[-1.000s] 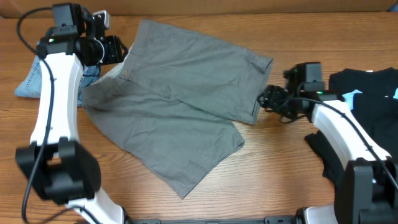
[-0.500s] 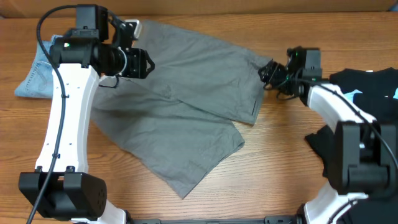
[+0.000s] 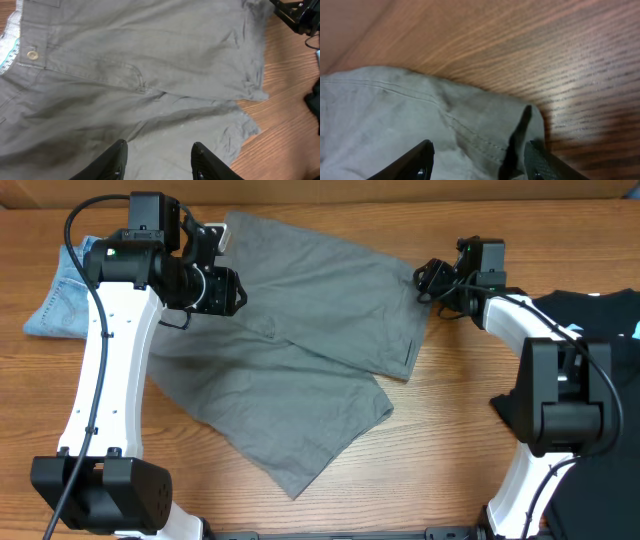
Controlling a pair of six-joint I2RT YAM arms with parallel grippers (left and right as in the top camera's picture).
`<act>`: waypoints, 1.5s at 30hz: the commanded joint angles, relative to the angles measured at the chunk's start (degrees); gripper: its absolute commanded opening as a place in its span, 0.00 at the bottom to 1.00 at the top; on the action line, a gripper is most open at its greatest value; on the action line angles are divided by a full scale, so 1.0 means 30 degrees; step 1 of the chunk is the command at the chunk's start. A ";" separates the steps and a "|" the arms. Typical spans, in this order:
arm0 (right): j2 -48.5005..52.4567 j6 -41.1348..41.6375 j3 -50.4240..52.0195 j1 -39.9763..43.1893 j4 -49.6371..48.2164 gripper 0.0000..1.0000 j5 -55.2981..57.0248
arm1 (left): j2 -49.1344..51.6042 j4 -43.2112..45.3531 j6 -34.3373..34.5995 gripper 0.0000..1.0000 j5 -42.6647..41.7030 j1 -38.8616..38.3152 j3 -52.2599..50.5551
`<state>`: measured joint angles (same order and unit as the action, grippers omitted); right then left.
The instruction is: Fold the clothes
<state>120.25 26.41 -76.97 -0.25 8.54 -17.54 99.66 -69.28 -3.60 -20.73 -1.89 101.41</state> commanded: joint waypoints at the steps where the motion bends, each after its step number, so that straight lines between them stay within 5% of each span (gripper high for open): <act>1: 0.0109 0.0248 -0.0372 0.0036 -0.0240 0.61 0.0095 | -0.0510 -0.0036 -0.0393 0.45 0.0488 -0.0058 0.0007; 5: 0.0109 0.0226 -0.0372 -0.0036 -0.0248 0.50 0.0146 | -0.0510 0.0051 -0.0386 0.45 0.0554 -0.0058 0.0007; 12: 0.0109 0.1661 -0.0372 0.0583 -0.0889 0.11 0.0299 | -0.0510 -0.0197 -0.0379 0.44 0.0554 -0.0058 0.0007; 15: 0.0109 0.2288 -0.0372 0.1158 -0.1333 0.04 -0.0357 | -0.0510 -0.0262 -0.0379 0.44 0.0554 -0.0058 0.0007; 25: 0.0102 0.2222 -0.0554 0.2958 -0.3053 0.04 -0.2769 | -0.0510 -0.0233 -0.0386 0.44 0.0576 -0.0058 0.0007; 26: 0.0102 0.2215 -0.0554 0.3053 -0.3220 0.06 -0.2754 | -0.0510 -0.0189 -0.0386 0.44 0.0576 -0.0058 0.0007; 28: 0.0102 0.2200 -0.0554 0.3228 -0.3541 0.31 -0.2681 | -0.0510 -0.0058 -0.0386 0.44 0.0627 -0.0058 0.0007; 34: -0.0648 0.2120 -0.0627 0.4787 -0.2936 0.40 -0.5071 | -0.0510 -0.0058 -0.0393 0.45 0.1268 -0.0051 0.0007; 38: -0.2142 0.0474 -0.0627 0.5719 -0.0124 0.47 -0.8131 | -0.0510 -0.0182 -0.0393 0.46 0.1785 0.0036 0.0007; 45: -0.4430 -0.3978 -0.0627 0.5115 0.9559 0.50 -0.7045 | -0.0510 -0.0182 -0.0838 0.52 0.2200 0.0029 0.0007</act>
<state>110.19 21.69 -77.67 17.39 32.29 -38.57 99.63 -69.84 -3.75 -15.29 -1.85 101.41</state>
